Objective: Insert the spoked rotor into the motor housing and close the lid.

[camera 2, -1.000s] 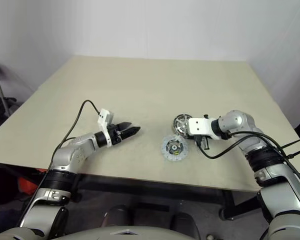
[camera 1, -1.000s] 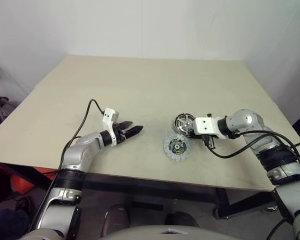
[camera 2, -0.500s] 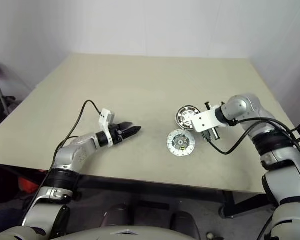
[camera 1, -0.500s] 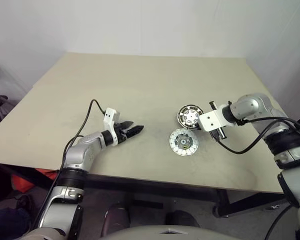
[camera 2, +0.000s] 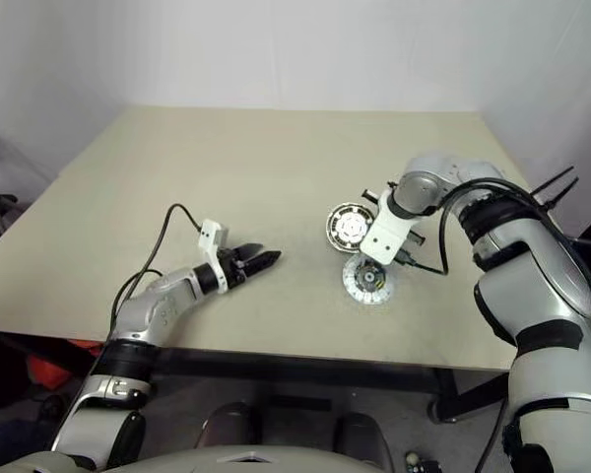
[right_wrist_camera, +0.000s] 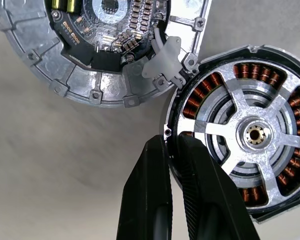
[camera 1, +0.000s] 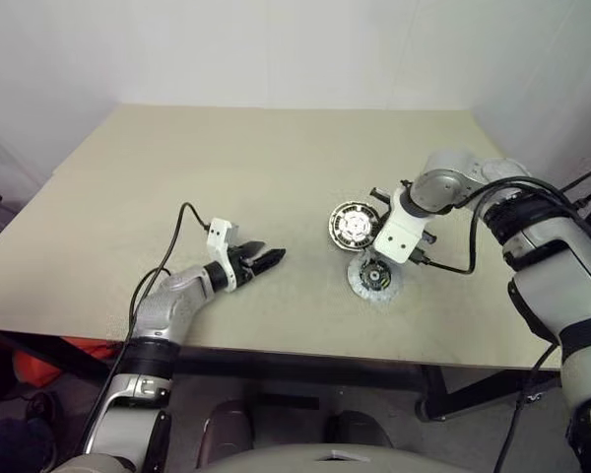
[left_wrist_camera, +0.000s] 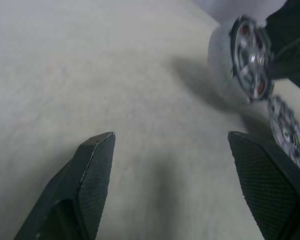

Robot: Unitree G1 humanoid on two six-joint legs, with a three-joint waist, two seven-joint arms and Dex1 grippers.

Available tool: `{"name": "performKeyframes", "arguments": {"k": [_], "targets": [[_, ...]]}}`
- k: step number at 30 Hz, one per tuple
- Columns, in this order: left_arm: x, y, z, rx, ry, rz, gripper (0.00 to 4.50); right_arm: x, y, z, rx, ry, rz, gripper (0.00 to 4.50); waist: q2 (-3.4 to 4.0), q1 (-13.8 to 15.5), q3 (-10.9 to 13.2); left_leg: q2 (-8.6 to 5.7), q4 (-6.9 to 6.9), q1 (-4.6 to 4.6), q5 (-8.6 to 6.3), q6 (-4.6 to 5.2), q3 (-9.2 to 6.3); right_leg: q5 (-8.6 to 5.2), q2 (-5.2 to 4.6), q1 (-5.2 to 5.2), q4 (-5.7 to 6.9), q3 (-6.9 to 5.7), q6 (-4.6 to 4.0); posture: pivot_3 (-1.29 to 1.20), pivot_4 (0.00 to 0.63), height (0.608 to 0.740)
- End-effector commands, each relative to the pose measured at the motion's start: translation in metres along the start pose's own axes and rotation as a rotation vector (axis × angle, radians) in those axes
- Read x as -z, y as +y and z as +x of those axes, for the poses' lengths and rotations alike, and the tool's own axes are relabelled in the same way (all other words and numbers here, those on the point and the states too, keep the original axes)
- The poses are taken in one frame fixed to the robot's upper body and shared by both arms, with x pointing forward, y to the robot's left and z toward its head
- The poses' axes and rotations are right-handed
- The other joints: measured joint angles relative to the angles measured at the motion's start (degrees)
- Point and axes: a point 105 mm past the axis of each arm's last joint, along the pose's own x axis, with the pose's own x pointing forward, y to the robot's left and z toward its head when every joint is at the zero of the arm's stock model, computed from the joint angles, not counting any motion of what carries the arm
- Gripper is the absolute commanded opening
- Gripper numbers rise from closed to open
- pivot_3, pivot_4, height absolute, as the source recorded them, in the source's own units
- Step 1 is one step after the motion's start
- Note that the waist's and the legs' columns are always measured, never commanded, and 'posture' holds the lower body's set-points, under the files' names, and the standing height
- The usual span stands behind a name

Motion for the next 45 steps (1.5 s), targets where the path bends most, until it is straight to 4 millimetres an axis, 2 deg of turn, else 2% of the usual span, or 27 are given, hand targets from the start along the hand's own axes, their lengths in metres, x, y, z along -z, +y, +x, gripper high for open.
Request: {"name": "performKeyframes", "arguments": {"k": [1,3,9,17,25,32,38,42,45], "targets": [[-0.011,-0.003,-0.006,-0.012,-0.061,0.022,3.80,0.000,-0.020,-0.014,0.036,0.017,-0.140,0.01,0.00,-0.2,0.0,0.00,0.00,0.00,0.00,0.00,0.00,0.00,0.00,-0.02,0.02,0.00,0.00,0.00,0.000,0.740],[-0.009,-0.003,-0.009,-0.023,-0.064,0.015,3.80,-0.008,-0.023,-0.012,0.025,-0.016,-0.210,0.01,-0.03,-0.2,0.0,0.00,0.00,-0.03,0.00,0.00,0.00,0.00,0.00,-0.03,0.03,0.00,0.00,0.00,0.000,0.740],[-0.002,-0.005,-0.014,-0.048,-0.064,-0.001,3.80,-0.030,-0.016,-0.007,-0.006,-0.128,-0.378,0.01,-0.05,-0.3,0.0,0.01,0.11,-0.08,-0.01,0.03,0.01,0.00,0.00,-0.07,0.12,0.01,0.00,0.00,0.000,0.740],[0.005,-0.014,-0.011,-0.044,-0.057,-0.022,3.80,-0.041,-0.019,-0.009,-0.013,-0.159,-0.506,0.01,-0.06,-0.4,0.1,0.05,0.31,0.11,0.00,-0.02,0.01,0.00,0.01,-0.04,0.48,0.08,0.00,0.00,0.000,0.740],[0.017,-0.020,-0.012,-0.057,-0.050,-0.054,3.80,-0.047,-0.031,-0.004,0.007,-0.169,-0.529,0.01,-0.06,-0.6,0.0,0.07,0.34,0.15,0.00,-0.02,0.01,0.00,0.04,0.00,0.49,0.13,0.00,0.00,0.000,0.740],[0.019,-0.018,-0.018,-0.080,-0.047,-0.060,3.80,-0.052,-0.041,-0.004,0.080,-0.185,-0.528,2.27,-0.06,-0.8,0.1,0.06,0.35,0.18,-0.01,-0.02,0.01,-0.01,0.05,0.02,0.49,0.14,0.00,0.00,0.000,0.740],[0.017,-0.016,-0.017,-0.081,-0.043,-0.055,3.80,-0.049,-0.054,-0.009,0.159,-0.164,-0.490,2.27,-0.06,-1.4,0.1,0.05,0.35,0.23,-0.01,-0.02,0.01,-0.01,0.05,0.08,0.49,0.17,0.00,0.00,0.000,0.740],[0.015,-0.014,-0.016,-0.075,-0.035,-0.048,3.80,-0.039,-0.076,-0.019,0.283,-0.106,-0.366,2.27,-0.06,-1.8,0.1,0.04,0.35,0.28,0.00,-0.03,0.01,-0.01,0.05,0.12,0.51,0.18,0.00,0.00,0.000,0.740],[0.012,-0.012,-0.013,-0.067,-0.036,-0.042,3.80,-0.033,-0.092,-0.026,0.408,-0.124,-0.181,2.27,-0.06,-1.9,0.1,0.04,0.35,0.39,0.00,-0.04,0.01,0.00,0.06,0.20,0.53,0.20,0.00,0.00,0.000,0.740]]}}
